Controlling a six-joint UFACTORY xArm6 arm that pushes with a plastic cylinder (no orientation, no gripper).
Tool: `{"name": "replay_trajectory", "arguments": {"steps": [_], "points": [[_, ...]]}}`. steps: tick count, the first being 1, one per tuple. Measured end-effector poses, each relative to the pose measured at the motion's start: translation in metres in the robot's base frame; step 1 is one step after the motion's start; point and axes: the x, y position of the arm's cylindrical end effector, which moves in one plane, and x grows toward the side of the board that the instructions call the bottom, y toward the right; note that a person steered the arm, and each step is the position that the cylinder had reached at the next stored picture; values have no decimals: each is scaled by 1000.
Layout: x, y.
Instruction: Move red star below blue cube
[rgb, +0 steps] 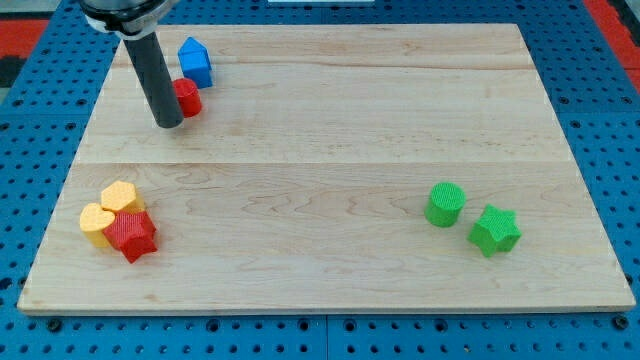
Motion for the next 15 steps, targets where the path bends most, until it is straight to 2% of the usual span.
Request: {"name": "replay_trajectory", "arguments": {"steps": [1,2,3,4,5,6,7,8,9,11,13,14,15], "points": [[-2,19],[-44,5],[-40,14],[52,71],[146,71],[195,37],[212,-36],[218,-82],[213,-63],[140,-11],[158,52],[124,72],[129,76]]}}
